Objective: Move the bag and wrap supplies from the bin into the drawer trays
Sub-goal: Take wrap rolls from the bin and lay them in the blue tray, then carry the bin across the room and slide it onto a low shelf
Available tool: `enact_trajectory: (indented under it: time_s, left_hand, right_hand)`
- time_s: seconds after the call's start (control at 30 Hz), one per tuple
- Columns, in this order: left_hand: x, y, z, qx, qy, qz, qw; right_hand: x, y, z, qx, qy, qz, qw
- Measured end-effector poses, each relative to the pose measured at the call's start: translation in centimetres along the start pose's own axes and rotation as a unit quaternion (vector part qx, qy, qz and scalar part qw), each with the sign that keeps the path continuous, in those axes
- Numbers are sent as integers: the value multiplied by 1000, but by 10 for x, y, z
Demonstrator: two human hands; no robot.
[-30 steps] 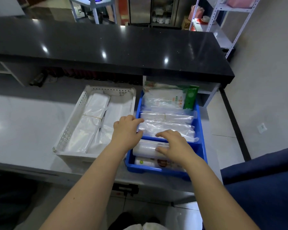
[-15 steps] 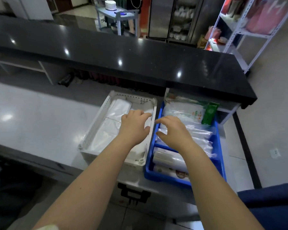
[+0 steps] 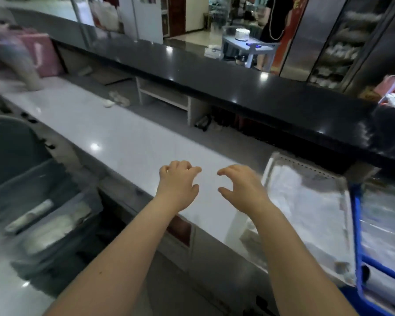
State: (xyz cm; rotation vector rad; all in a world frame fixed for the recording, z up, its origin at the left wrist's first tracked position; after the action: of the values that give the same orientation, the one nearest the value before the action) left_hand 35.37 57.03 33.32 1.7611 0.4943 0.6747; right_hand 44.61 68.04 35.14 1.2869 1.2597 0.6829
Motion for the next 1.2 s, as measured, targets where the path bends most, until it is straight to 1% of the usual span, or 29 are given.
enact_trajectory:
  time_s: [0.13, 0.27, 0.37, 0.5, 0.6, 0.73, 0.87, 0.97, 1.1, 1.2]
  left_hand:
    - [-123, 14, 34, -5, 79, -24, 997]
    - [-224, 31, 74, 6, 160, -28, 987]
    - [-294, 34, 107, -1, 224, -20, 974]
    - [-381, 29, 154, -18, 318, -9, 948]
    - [-445, 28, 174, -27, 360, -17, 932]
    - [-538, 39, 168, -24, 384, -46, 922]
    - [-625, 58, 140, -30, 396, -61, 916]
    - [-680, 72, 120, -25, 390, -70, 918]
    - [-737, 73, 98, -21, 382, -64, 922]
    - [-764, 57, 74, -40, 348, -50, 935]
  right_hand:
    - [-115, -63, -56, -51, 86, 6, 995]
    - [-217, -117, -95, -89, 181, 29, 979]
    - [-281, -158, -119, -125, 240, 51, 961]
    - [-353, -221, -139, -189, 292, 46, 937]
    - [-405, -261, -160, -208, 332, 32, 919]
    - [-467, -308, -216, -206, 354, 11, 912]
    - [-519, -351, -281, -227, 350, 13, 909]
    - [-547, -369, -329, -231, 334, 0, 914]
    - [-576, -387, -373, -237, 312, -3, 920]
    - [-589, -401, -389, -236, 296, 1, 925]
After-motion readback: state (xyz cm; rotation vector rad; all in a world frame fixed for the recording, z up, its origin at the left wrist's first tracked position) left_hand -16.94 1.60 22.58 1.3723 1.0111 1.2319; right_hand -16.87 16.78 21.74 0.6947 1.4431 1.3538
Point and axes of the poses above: each hand's wrist, its own z-axis away from the middle knuckle, its own y-axis out of the back of the hand, x = y × z, the point moved 10 cm from there along -z, towards the middle knuckle, and after that the axes turned 1 degree about y, right-handed, at the moved point
